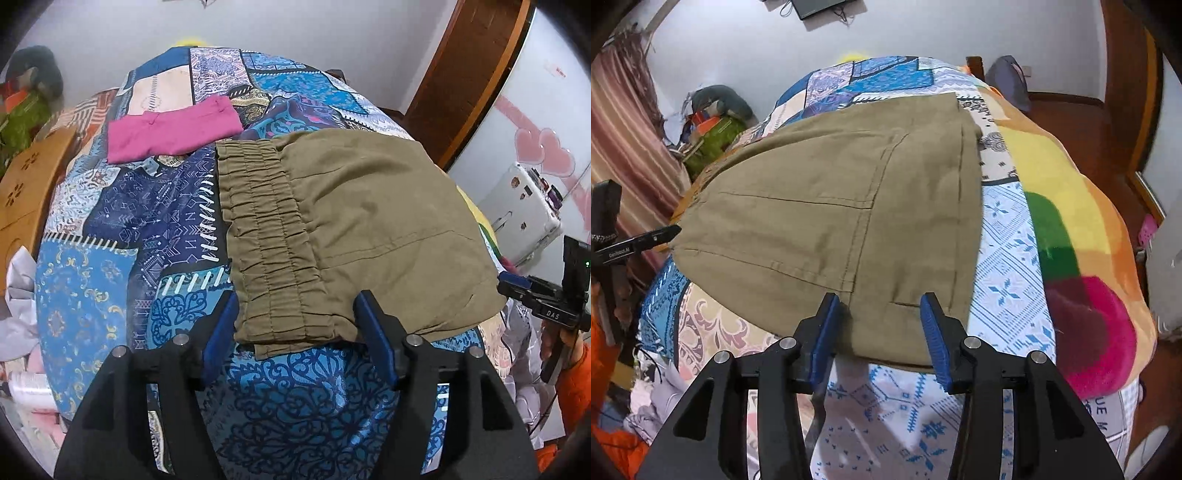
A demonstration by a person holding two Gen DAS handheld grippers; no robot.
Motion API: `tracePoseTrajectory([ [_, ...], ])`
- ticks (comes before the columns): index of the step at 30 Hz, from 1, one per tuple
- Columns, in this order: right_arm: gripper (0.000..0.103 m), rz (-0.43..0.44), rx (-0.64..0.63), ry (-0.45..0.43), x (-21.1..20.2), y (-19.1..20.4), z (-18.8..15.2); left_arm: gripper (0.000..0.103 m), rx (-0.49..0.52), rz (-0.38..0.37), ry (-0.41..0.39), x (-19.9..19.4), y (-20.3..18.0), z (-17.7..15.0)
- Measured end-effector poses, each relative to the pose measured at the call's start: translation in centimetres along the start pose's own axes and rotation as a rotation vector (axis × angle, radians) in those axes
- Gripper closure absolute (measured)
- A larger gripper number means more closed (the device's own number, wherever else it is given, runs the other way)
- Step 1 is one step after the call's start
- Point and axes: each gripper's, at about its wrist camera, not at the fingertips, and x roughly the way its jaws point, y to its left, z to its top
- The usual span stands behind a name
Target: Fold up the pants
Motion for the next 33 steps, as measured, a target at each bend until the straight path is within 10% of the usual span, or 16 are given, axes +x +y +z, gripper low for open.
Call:
tracePoseTrajectory([
  [12,0.056,-0.058,-0.075,-0.044,-1.9,0.2,4.5,0.037,-0.027,0.066,-0.091,-3.1,1.4,6.1],
  [33,0.040,-0.104,-0.091,-0.092,7.1,-5.1,18.2,0.037,-0.093,0.061,0.023,7.5,4.2,12.5],
])
